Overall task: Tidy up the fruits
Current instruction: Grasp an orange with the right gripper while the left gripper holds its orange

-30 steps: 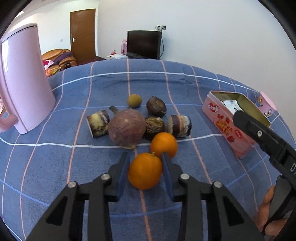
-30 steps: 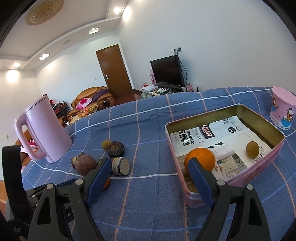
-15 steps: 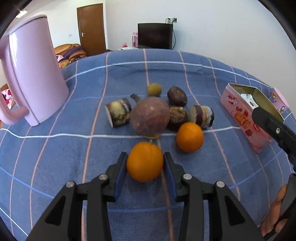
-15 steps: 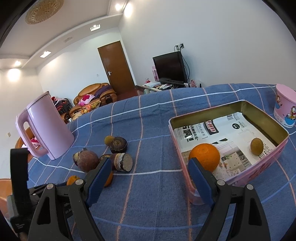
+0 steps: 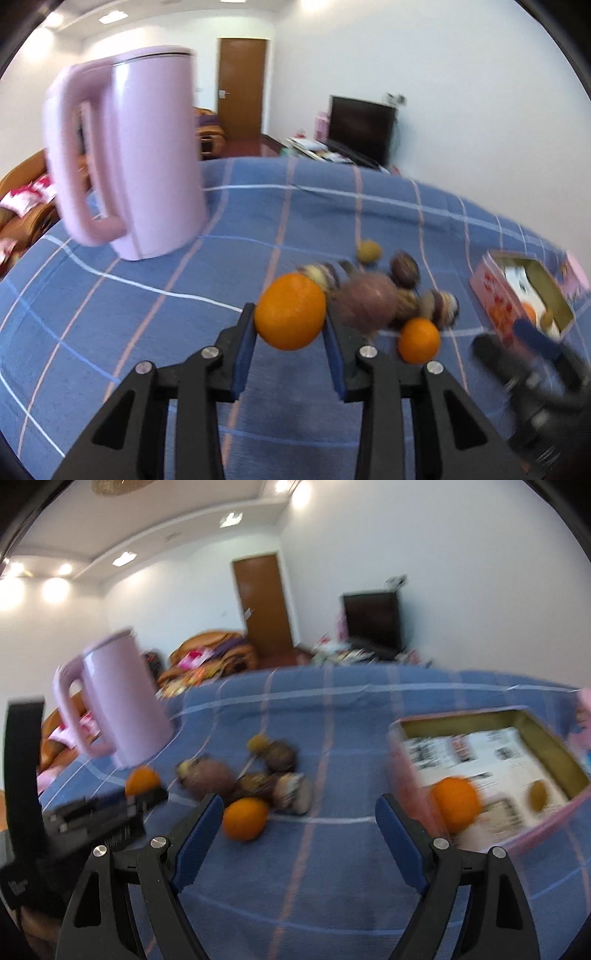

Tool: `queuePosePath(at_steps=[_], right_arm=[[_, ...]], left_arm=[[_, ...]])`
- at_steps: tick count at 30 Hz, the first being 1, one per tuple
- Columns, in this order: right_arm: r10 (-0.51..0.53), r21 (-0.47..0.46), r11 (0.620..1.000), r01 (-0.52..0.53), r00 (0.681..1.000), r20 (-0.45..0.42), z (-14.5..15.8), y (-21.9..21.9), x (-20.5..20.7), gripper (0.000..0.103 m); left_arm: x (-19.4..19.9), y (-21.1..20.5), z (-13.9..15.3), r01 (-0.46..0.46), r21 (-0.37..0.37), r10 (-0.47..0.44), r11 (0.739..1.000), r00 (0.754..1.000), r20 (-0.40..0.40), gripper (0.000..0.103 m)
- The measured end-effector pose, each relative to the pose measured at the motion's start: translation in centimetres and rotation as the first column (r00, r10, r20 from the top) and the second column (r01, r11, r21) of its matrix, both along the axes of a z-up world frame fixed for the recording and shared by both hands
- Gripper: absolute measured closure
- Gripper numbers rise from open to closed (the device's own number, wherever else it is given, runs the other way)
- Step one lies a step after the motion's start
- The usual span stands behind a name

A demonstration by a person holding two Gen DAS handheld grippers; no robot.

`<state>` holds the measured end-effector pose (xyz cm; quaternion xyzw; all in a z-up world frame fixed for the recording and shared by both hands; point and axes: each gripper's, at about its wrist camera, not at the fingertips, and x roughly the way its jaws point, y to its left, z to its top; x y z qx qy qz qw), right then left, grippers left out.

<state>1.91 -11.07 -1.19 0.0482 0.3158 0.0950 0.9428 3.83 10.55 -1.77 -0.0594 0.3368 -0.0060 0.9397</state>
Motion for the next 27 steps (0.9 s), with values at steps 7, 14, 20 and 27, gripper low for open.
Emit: queuePosePath(at_steps=[7, 14, 20, 27], right_arm=[[0.075, -0.041, 0.996, -0.083, 0.984, -0.159, -2.2, 4.3, 3.4, 0.045], [0.049, -0.059, 0.996, -0.064, 0.973, -0.227, -3.3, 5.4, 4.8, 0.048], [0.074, -0.052, 0.995, -0.088, 0.97, -0.23, -3.4, 5.5, 4.7, 0.067], [0.1, -0.066, 0.992, -0.107, 0.99, -0.102, -1.6, 5.0, 2.0, 0.068]], left_arm=[[0.3, 1.0, 0.0, -0.066, 0.0, 0.066, 0.998, 0.998, 0.01, 0.066], [-0.1, 0.9, 0.3, -0.084, 0.02, 0.083, 0.996, 0.996, 0.031, 0.066], [-0.1, 0.7, 0.4, -0.09, 0.043, 0.088, 0.995, 0.995, 0.041, 0.066], [-0.4, 0.1, 0.5, -0.086, 0.063, 0.082, 0.994, 0.994, 0.072, 0.066]])
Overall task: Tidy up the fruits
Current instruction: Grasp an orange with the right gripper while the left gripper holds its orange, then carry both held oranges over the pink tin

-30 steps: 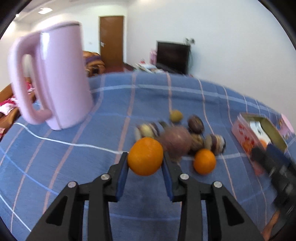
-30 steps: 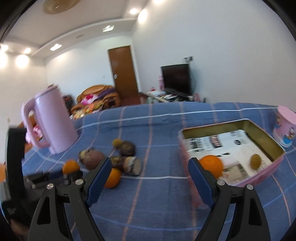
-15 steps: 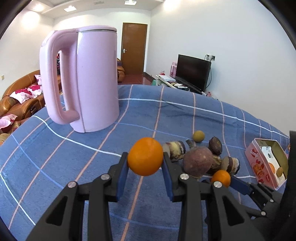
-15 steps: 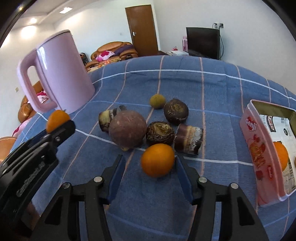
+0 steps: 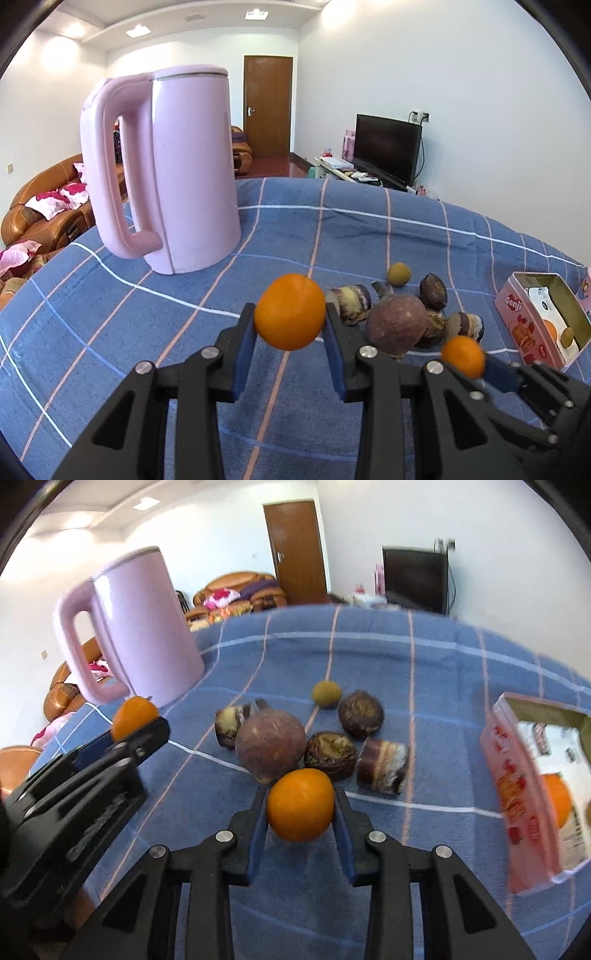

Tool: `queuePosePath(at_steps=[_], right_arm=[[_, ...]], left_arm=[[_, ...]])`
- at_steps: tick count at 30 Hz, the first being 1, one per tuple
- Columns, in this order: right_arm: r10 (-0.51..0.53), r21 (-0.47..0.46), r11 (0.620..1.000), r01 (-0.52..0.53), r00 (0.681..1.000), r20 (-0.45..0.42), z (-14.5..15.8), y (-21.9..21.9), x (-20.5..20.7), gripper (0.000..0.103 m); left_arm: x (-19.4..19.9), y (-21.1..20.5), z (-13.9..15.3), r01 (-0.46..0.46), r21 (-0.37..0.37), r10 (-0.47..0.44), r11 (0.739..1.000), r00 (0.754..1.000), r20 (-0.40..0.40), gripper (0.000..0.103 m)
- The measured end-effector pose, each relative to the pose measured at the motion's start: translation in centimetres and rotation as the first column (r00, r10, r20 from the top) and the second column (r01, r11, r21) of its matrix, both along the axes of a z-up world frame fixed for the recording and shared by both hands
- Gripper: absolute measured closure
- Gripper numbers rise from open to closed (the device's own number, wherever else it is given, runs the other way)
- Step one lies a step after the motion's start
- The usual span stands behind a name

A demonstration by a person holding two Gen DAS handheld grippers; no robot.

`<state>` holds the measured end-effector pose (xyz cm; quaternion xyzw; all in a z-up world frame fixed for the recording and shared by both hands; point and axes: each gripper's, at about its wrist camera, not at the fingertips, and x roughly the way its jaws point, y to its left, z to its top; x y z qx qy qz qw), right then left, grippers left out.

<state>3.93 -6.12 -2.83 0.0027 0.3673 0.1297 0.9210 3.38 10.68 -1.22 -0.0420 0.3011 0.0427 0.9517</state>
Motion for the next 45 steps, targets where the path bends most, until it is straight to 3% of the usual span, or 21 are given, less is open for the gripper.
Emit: queuePosePath(at_steps=[7, 14, 29, 45], right_arm=[[-0.062, 0.004, 0.998, 0.062, 0.987, 0.149, 2.1, -3.4, -2.4, 0.068], [-0.089, -0.058, 0.992, 0.111, 0.951, 0.296, 3.7, -5.4, -3.9, 0.068], [-0.108, -0.045, 0.991, 0.127, 0.945, 0.309, 4.2, -9.0, -4.3, 0.068], [-0.198, 0.019, 0.979, 0.202, 0.932, 0.304, 4.9, -15.6, -4.0, 0.068]], left_arm=[[-0.7, -0.6, 0.5, -0.008, 0.025, 0.007, 1.0, 0.999, 0.052, 0.066], [-1.3, -1.3, 0.8, -0.01, 0.025, 0.008, 1.0, 0.996, 0.087, 0.066], [-1.9, -6.0, 0.7, 0.041, 0.007, -0.042, 0.999, 0.998, 0.056, 0.066], [-2.3, -13.8, 1.8, 0.152, 0.036, -0.155, 0.988, 0.983, 0.1, 0.066]])
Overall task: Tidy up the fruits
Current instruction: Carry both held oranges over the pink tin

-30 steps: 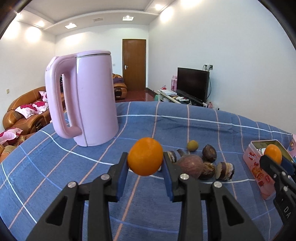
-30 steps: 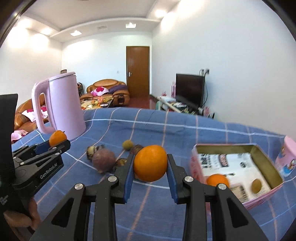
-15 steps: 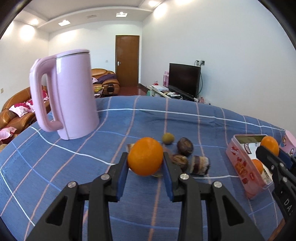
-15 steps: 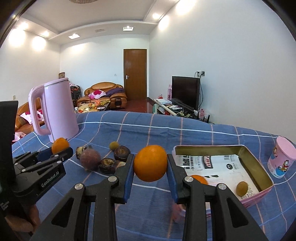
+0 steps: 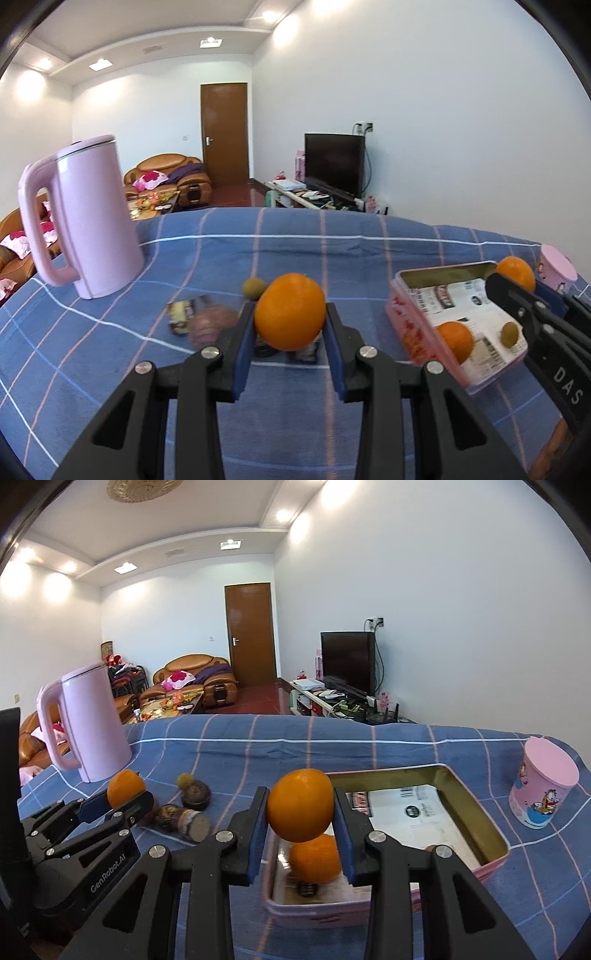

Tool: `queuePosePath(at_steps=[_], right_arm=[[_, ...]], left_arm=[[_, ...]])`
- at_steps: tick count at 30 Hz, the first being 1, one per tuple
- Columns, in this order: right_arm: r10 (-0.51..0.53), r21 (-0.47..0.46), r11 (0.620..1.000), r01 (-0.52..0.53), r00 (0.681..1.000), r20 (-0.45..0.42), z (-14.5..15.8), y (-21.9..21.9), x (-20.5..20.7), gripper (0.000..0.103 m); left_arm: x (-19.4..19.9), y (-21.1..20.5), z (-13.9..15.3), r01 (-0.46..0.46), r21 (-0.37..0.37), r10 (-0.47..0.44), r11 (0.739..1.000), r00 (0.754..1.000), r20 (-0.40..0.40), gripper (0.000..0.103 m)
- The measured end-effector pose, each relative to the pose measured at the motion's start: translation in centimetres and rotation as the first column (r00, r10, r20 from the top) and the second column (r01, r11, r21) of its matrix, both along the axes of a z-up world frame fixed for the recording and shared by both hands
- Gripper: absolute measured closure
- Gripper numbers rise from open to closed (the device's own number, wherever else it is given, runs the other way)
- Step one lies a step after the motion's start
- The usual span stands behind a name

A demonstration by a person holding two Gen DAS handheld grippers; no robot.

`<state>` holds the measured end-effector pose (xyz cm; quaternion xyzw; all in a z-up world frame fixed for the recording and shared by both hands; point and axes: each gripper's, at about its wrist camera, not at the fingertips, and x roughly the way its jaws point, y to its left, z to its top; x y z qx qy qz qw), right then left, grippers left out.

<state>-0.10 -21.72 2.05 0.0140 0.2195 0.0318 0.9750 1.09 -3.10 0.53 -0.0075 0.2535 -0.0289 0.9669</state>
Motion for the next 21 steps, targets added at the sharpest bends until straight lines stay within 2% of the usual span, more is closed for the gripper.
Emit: queuePosePath(at_steps=[21], right_arm=[[-0.14, -0.012, 0.99, 0.14, 0.99, -0.015, -0.1, -8.2, 0.9, 0.068]], left_arm=[[1.2, -8.6, 0.9, 0.15, 0.009, -0.15, 0.989, 0.988, 0.023, 0.066]])
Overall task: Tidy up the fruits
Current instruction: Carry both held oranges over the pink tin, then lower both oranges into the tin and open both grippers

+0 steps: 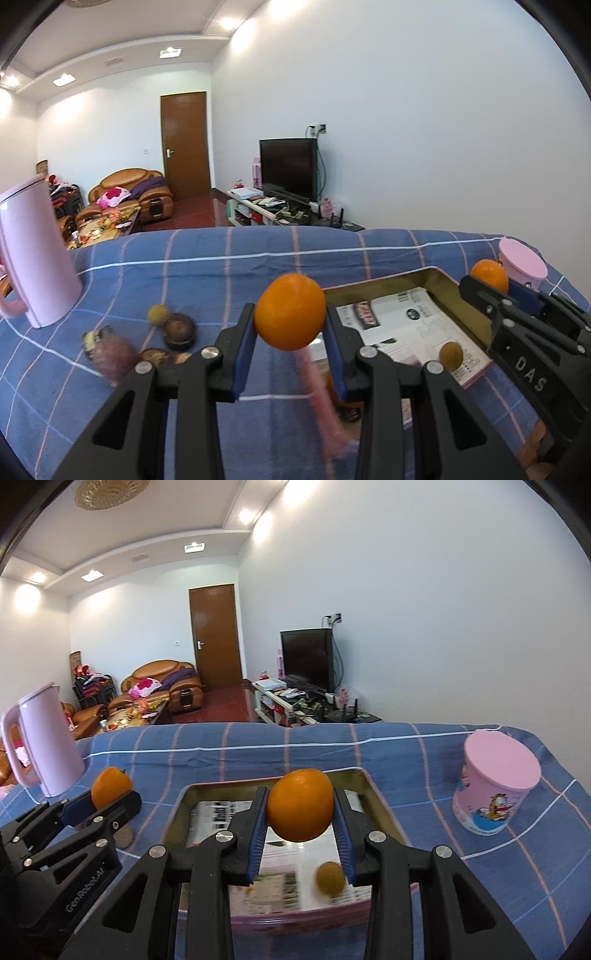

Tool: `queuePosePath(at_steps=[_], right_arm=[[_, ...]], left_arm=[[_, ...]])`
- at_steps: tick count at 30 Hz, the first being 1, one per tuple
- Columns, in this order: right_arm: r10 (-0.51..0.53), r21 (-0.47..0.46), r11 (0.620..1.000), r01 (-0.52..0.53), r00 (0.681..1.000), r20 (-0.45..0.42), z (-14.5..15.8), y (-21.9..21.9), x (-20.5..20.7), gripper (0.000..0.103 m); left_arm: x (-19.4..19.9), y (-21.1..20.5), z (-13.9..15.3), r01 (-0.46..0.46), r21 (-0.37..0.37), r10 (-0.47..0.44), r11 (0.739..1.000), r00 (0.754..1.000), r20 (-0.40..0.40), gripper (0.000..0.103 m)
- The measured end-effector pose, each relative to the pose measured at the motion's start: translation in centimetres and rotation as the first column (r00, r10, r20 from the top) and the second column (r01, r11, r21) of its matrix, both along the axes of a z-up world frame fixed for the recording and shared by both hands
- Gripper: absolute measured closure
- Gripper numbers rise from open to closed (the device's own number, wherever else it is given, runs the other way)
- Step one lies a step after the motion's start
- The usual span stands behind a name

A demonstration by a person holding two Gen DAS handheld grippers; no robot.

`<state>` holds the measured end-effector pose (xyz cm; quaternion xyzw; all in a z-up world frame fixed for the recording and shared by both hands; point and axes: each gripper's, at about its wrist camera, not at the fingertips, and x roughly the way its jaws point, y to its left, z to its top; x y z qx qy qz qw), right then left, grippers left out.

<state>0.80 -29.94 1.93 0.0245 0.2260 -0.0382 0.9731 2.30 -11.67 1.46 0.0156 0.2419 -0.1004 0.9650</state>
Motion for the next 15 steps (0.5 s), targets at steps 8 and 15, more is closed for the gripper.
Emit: queuePosePath(at_steps=[8, 15], right_arm=[[-0.037, -0.026, 0.999, 0.036, 0.998, -0.057, -0.7, -1.7, 1.1, 0.068], [-0.03, -0.066, 0.998, 0.022, 0.992, -0.124, -1.8, -1.5, 2.2, 0.067]], left_arm=[[1.4, -3.7, -0.5, 0.047, 0.008, -0.047, 0.999, 0.998, -0.034, 0.066], [2.4, -4.8, -1.6, 0.06, 0.034, -0.057, 0.998, 0.995, -0.082, 0.066]])
